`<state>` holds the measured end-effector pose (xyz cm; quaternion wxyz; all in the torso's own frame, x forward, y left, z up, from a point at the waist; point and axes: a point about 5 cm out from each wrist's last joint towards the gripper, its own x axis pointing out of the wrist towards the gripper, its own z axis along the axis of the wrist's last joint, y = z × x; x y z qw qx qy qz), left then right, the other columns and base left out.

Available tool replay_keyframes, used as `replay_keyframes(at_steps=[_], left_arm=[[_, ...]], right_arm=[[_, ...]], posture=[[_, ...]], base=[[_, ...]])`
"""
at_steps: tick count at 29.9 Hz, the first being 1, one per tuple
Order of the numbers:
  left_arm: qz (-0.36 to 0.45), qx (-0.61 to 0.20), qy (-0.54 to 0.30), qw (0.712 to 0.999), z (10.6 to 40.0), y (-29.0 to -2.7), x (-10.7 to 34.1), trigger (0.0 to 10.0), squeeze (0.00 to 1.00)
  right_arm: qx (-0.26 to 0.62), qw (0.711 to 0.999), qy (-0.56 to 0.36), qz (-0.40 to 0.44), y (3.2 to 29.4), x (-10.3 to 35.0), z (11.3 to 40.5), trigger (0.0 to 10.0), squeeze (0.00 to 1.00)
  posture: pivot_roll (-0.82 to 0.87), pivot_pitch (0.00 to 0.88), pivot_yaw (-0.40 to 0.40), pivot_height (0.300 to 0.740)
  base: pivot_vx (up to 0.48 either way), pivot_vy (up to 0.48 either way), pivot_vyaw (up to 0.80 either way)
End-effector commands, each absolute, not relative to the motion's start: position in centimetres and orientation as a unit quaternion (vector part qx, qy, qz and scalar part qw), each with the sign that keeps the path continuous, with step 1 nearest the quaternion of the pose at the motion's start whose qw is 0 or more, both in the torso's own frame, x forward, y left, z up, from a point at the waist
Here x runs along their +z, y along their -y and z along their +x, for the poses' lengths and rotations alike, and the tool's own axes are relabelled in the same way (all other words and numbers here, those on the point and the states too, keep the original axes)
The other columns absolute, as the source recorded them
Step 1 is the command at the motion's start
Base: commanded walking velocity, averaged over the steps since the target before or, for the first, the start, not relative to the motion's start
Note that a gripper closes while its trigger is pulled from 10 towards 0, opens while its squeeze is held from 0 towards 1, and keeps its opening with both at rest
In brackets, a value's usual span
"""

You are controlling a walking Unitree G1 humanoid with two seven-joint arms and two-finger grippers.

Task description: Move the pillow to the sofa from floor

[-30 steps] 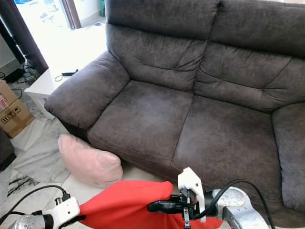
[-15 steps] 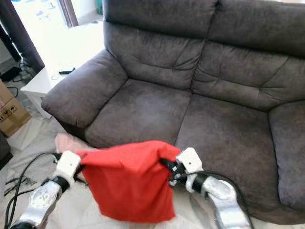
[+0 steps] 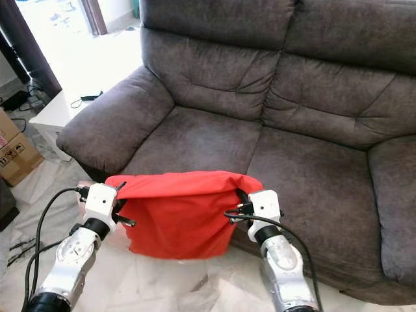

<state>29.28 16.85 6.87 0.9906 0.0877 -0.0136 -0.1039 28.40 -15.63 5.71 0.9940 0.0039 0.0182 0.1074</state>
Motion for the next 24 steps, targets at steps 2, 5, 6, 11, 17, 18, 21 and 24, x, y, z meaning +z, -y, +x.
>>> replay_keyframes(at_steps=[2, 5, 6, 11, 17, 18, 21, 24], left_arm=[[0.088, -0.084, 0.065, 0.990, 30.0, -16.6, 9.3, 10.0, 0.00], [0.089, -0.088, 0.075, 0.989, 30.1, -16.0, 9.8, 10.0, 0.00], [0.105, -0.096, 0.084, 0.986, 30.1, -15.6, 10.1, 10.0, 0.00], [0.110, -0.073, 0.097, 0.987, 30.4, -15.9, 10.7, 10.0, 0.00], [0.113, -0.072, 0.095, 0.986, 30.6, -15.8, 10.9, 10.0, 0.00], [0.114, -0.067, 0.100, 0.986, 30.8, -15.8, 11.2, 10.0, 0.00], [0.120, -0.057, 0.103, 0.986, 31.0, -16.1, 11.4, 10.0, 0.00], [0.122, -0.057, 0.101, 0.986, 31.1, -16.1, 11.3, 10.0, 0.00]], right_arm=[[0.072, 0.997, 0.020, 0.023, 16.0, 7.0, 29.0, 10.0, 0.00], [0.061, 0.997, 0.029, 0.022, 15.8, 7.1, 29.2, 10.0, 0.00], [0.055, 0.998, 0.035, 0.024, 15.8, 7.2, 29.2, 10.0, 0.00], [0.081, 0.996, 0.039, 0.025, 15.0, 7.3, 28.9, 10.0, 0.00], [0.106, 0.993, 0.031, 0.029, 14.1, 6.7, 28.5, 10.0, 0.00], [0.109, 0.993, 0.030, 0.029, 14.1, 6.6, 28.5, 10.0, 0.00], [0.115, 0.992, 0.028, 0.031, 13.9, 6.5, 28.5, 10.0, 0.00], [0.112, 0.992, 0.034, 0.038, 14.0, 6.7, 28.5, 10.0, 0.00]], posture=[[0.04, 0.106, 0.004, 0.740], [0.04, 0.101, -0.002, 0.740], [0.04, 0.096, -0.006, 0.740], [0.04, 0.088, -0.007, 0.740], [0.05, 0.064, -0.007, 0.740], [0.05, 0.053, -0.007, 0.740], [0.04, 0.041, -0.007, 0.740], [0.04, 0.037, -0.007, 0.740]], base=[[0.000, 0.000, 0.00], [0.000, 0.000, 0.00], [0.000, 0.000, 0.00], [0.000, 0.000, 0.00], [0.000, 0.000, 0.00], [0.000, 0.000, 0.00], [0.000, 0.000, 0.00], [0.000, 0.000, 0.00]])
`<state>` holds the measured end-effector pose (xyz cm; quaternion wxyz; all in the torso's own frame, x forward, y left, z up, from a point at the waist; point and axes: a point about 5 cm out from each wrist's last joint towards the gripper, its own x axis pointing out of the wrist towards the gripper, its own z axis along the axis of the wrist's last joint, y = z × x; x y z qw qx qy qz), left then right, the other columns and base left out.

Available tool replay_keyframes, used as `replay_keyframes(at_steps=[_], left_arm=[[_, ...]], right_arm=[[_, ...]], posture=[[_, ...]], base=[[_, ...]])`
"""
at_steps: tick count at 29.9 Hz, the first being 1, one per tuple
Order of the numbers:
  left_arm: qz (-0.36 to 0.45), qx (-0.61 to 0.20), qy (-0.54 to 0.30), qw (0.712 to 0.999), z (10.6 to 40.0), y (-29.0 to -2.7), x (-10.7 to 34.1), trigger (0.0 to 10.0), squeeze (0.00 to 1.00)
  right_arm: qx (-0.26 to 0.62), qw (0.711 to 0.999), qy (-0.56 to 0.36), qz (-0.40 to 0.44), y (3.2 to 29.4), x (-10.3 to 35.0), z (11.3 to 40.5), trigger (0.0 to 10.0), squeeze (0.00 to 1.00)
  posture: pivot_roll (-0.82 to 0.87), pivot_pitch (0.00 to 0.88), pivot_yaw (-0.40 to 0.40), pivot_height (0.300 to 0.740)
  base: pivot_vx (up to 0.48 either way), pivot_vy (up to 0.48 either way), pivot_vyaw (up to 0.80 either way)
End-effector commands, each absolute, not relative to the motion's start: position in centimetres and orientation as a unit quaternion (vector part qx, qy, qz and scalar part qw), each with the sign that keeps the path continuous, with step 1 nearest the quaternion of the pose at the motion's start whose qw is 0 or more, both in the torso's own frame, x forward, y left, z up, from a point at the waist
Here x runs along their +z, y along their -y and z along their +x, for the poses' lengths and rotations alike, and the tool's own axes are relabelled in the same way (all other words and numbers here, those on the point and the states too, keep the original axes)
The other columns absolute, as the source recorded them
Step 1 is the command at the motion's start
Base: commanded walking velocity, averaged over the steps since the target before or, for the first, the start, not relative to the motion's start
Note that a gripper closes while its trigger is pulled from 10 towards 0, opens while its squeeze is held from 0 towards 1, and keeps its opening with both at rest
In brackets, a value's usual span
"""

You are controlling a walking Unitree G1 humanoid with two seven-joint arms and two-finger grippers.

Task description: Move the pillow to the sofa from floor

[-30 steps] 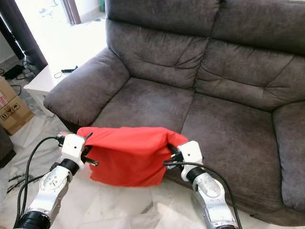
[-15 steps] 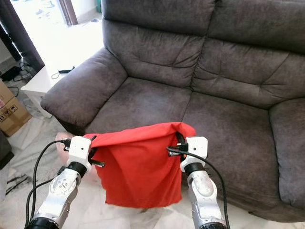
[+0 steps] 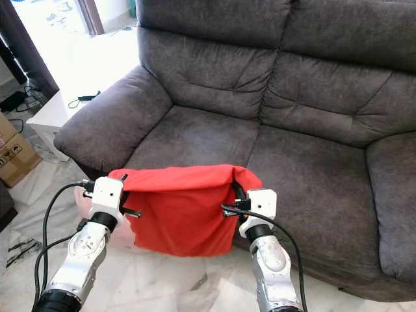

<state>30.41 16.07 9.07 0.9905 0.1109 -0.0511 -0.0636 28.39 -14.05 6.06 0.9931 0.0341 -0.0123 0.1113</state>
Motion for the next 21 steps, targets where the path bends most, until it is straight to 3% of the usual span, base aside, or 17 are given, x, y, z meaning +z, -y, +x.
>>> replay_keyframes(at_steps=[1, 6, 16, 21], left_arm=[[0.122, -0.057, 0.101, 0.986, 31.12, -16.05, 11.33, 10.0, 0.00], [0.123, -0.060, 0.101, 0.985, 31.05, -15.82, 11.20, 10.0, 0.00], [0.120, -0.062, 0.095, 0.986, 30.98, -15.73, 10.90, 10.0, 0.00], [0.122, -0.064, 0.095, 0.986, 30.98, -15.63, 10.79, 10.0, 0.00]], right_arm=[[0.112, 0.992, 0.035, 0.038, 13.98, 6.71, 28.51, 10.0, 0.00], [0.102, 0.994, 0.032, 0.032, 14.29, 6.61, 28.48, 10.0, 0.00], [0.105, 0.994, 0.030, 0.030, 14.23, 6.57, 28.67, 10.0, 0.00], [0.101, 0.994, 0.038, 0.036, 14.22, 6.79, 28.80, 10.0, 0.00]], posture=[[0.04, 0.037, -0.007, 0.740], [0.04, 0.020, -0.005, 0.740], [0.04, 0.015, -0.007, 0.740], [0.04, 0.023, -0.008, 0.740]], base=[[0.000, 0.000, 0.00], [0.247, -0.274, 0.00], [0.252, -0.346, -0.78], [0.246, -0.325, -0.23]])
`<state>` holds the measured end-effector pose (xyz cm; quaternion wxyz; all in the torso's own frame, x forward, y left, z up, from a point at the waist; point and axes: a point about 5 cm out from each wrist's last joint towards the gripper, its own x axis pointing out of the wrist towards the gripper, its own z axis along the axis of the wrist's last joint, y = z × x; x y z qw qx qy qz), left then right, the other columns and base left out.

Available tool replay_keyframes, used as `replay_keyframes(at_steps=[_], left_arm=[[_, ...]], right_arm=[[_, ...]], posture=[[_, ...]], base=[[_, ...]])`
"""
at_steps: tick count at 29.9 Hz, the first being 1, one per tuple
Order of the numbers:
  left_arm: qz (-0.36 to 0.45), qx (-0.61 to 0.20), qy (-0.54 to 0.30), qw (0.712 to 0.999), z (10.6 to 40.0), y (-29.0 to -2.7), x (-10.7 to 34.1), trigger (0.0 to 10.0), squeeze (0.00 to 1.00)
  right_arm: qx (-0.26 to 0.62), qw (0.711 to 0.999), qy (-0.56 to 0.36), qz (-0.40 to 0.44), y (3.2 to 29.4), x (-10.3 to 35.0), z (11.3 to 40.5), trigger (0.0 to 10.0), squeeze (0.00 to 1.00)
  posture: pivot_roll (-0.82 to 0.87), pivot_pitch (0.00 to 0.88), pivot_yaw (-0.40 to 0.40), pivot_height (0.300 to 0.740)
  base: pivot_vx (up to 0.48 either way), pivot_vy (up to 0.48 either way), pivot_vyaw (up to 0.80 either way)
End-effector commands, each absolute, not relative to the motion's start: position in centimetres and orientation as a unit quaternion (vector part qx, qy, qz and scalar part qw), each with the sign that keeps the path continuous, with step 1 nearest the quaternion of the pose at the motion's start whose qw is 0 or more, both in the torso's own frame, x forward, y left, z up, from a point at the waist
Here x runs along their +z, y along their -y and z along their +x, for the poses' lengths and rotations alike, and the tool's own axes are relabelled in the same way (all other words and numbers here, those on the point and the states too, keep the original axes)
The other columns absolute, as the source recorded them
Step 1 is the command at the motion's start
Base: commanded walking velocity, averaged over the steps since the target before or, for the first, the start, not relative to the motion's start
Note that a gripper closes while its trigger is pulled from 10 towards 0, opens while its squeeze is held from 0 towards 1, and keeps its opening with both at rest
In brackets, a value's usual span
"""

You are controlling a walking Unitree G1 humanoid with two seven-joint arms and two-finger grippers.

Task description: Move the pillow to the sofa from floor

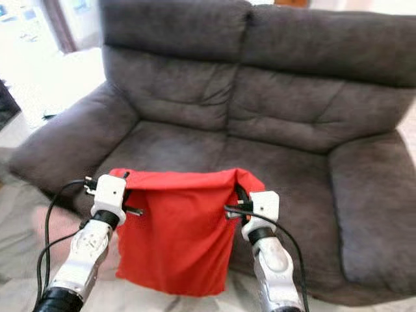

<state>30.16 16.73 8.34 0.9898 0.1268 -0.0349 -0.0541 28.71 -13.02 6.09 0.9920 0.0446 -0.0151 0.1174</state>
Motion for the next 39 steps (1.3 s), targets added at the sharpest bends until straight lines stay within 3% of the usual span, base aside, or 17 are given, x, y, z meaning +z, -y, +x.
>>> replay_keyframes(at_steps=[1, 7, 29, 39], left_arm=[[0.122, -0.064, 0.095, 0.986, 30.99, -15.64, 10.81, 10.0, 0.00], [0.123, -0.068, 0.100, 0.985, 31.02, -15.58, 10.92, 10.0, 0.00], [0.110, -0.086, 0.106, 0.985, 30.97, -15.07, 11.08, 10.0, 0.00], [0.117, -0.085, 0.111, 0.983, 30.95, -15.01, 11.24, 10.0, 0.00]], right_arm=[[0.100, 0.994, 0.038, 0.036, 14.22, 6.81, 28.82, 10.0, 0.00], [0.101, 0.994, 0.033, 0.031, 14.20, 6.72, 28.93, 10.0, 0.00], [0.097, 0.994, 0.032, 0.031, 14.25, 6.64, 29.18, 10.0, 0.00], [0.103, 0.993, 0.038, 0.035, 14.12, 6.81, 29.30, 10.0, 0.00]], posture=[[0.04, 0.026, -0.008, 0.740], [0.04, 0.033, -0.008, 0.740], [0.05, 0.060, -0.005, 0.740], [0.05, 0.064, -0.007, 0.740]], base=[[0.240, -0.326, 0.00], [0.040, -0.208, -0.16], [0.000, 0.000, -0.79], [0.000, 0.000, -0.04]])
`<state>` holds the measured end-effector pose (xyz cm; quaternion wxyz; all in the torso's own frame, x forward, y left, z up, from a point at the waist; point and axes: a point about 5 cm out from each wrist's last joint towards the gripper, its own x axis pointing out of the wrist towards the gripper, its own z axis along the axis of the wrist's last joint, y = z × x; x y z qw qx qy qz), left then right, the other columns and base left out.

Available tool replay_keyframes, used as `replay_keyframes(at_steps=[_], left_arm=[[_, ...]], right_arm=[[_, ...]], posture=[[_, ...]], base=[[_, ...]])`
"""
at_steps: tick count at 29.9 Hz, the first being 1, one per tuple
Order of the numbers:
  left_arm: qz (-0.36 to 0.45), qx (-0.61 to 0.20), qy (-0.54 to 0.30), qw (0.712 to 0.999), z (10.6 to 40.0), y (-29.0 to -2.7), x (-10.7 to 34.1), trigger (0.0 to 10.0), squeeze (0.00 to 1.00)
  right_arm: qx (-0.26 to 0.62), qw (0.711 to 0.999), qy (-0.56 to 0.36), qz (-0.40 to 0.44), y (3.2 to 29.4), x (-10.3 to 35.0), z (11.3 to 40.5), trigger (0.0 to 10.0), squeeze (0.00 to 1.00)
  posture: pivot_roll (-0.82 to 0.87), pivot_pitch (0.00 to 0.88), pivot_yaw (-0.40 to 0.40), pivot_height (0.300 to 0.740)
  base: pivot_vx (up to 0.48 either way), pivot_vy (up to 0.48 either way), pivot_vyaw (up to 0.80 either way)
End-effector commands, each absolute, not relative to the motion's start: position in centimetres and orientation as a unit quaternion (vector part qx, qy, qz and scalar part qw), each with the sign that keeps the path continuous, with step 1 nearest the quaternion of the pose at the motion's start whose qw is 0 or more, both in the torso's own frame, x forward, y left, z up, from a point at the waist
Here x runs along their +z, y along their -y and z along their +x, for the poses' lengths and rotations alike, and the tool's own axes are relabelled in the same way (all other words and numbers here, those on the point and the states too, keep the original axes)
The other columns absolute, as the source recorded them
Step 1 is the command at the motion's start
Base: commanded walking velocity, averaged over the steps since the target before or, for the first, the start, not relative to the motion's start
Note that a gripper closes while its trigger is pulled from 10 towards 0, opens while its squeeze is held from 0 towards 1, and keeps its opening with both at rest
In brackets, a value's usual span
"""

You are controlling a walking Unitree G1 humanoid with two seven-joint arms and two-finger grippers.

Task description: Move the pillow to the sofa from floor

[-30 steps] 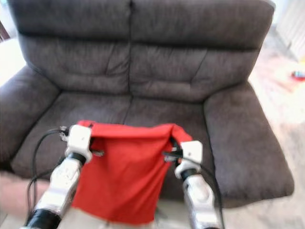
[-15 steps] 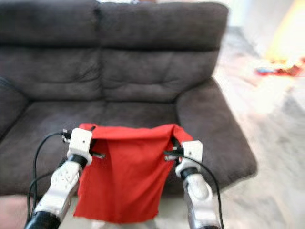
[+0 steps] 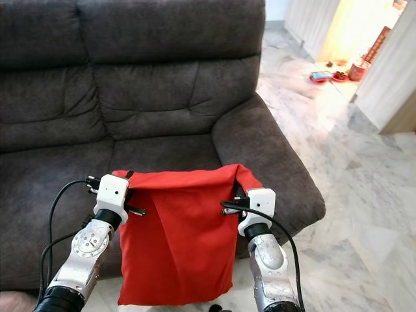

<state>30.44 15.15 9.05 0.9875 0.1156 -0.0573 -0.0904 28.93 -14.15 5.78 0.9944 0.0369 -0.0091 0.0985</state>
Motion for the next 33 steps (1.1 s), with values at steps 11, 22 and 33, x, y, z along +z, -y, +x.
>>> replay_keyframes(at_steps=[11, 22, 33], left_arm=[[0.123, -0.089, 0.117, 0.981, 30.92, -14.87, 11.36, 10.0, 0.00], [0.122, -0.089, 0.119, 0.981, 30.92, -14.90, 11.42, 10.0, 0.00], [0.118, -0.089, 0.123, 0.981, 30.93, -14.83, 11.51, 10.0, 0.00]], right_arm=[[0.112, 0.993, 0.042, 0.018, 14.04, 6.94, 29.37, 10.0, 0.00], [0.120, 0.992, 0.046, 0.014, 13.87, 7.02, 29.29, 10.0, 0.00], [0.135, 0.989, 0.050, 0.014, 13.64, 7.06, 29.23, 10.0, 0.00]], posture=[[0.05, 0.066, -0.008, 0.740], [0.05, 0.067, -0.005, 0.740], [0.05, 0.070, -0.007, 0.740]], base=[[0.000, -0.309, 0.00], [0.000, -0.389, 0.00], [0.000, -0.026, 0.70]])
